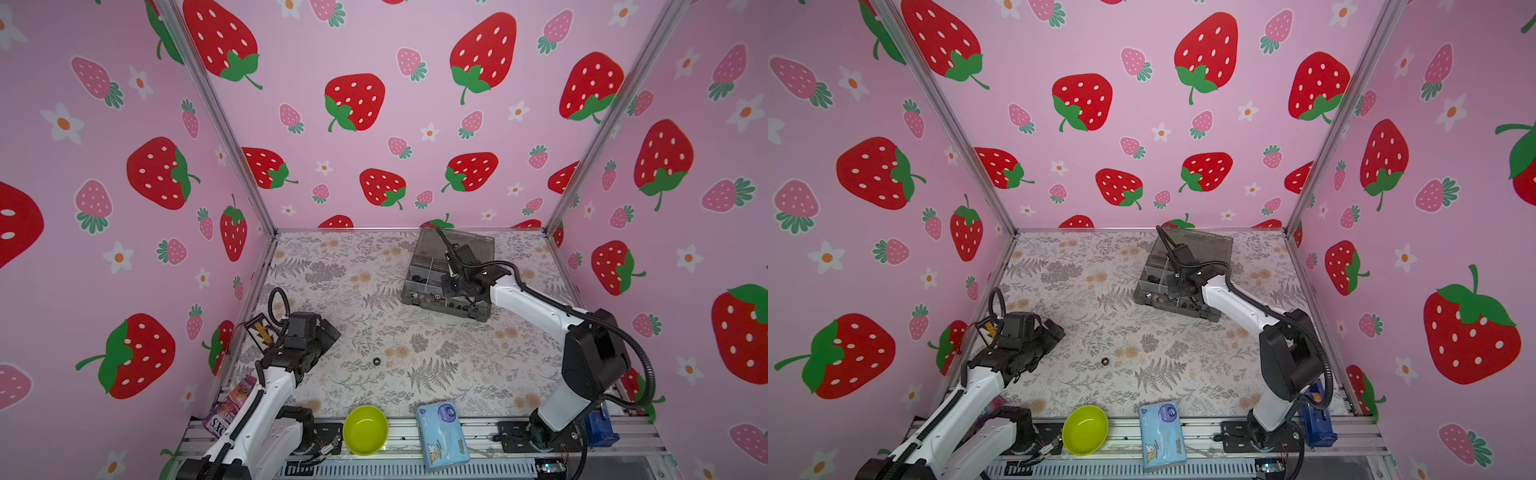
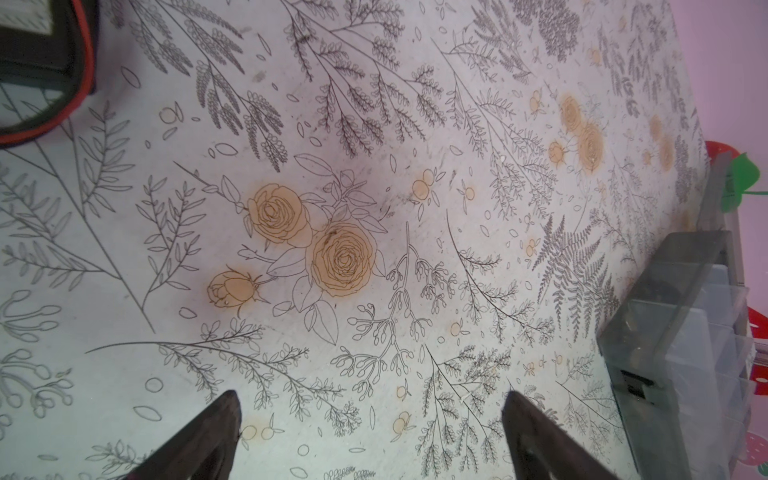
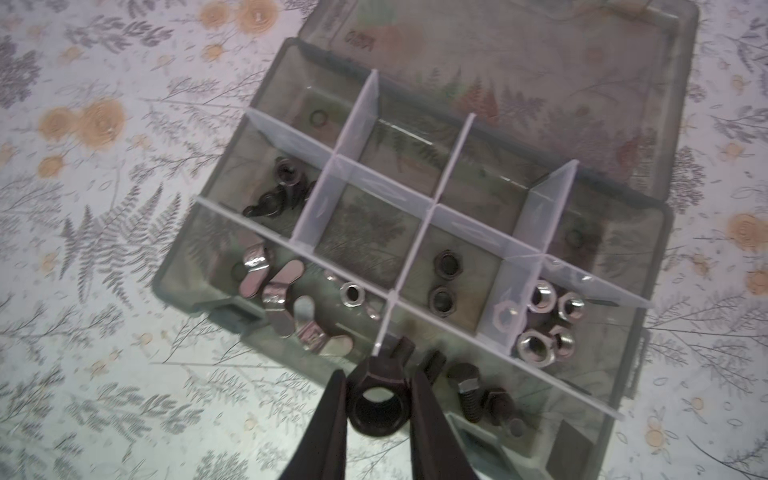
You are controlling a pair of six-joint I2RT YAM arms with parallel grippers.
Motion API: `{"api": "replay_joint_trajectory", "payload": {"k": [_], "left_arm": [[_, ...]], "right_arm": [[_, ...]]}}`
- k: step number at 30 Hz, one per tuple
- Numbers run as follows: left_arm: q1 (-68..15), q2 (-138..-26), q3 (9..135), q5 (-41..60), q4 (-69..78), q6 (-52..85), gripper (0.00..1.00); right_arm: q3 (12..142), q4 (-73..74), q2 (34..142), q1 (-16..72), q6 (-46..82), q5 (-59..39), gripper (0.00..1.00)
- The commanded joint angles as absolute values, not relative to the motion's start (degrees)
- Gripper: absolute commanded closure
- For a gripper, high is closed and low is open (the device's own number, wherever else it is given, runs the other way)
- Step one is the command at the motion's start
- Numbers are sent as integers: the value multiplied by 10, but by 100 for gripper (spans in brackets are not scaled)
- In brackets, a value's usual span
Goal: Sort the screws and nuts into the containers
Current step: 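Lift the black hex nut with the right gripper and carry it over the box, then open the right gripper to drop the nut into the black-nut compartment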
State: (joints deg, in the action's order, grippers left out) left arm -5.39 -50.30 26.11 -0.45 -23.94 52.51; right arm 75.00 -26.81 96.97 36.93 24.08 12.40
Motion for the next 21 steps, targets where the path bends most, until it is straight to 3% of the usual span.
{"api": "replay_joint_trajectory", "payload": {"k": [1, 12, 17, 21], "left_arm": [[-51, -504, 270, -4, -238, 520, 1], [-51, -505, 272, 0, -238, 516, 1], [-51, -504, 273, -1, -239, 516, 1], [-51, -504, 279, -2, -242, 516, 1]], "right_arm": [[773, -263, 1001, 344, 229, 128, 97], [836, -260, 1117, 299, 206, 101, 95], [841, -260, 1135, 299, 199, 85, 73], [833, -259, 1124, 299, 194, 78, 65]]}}
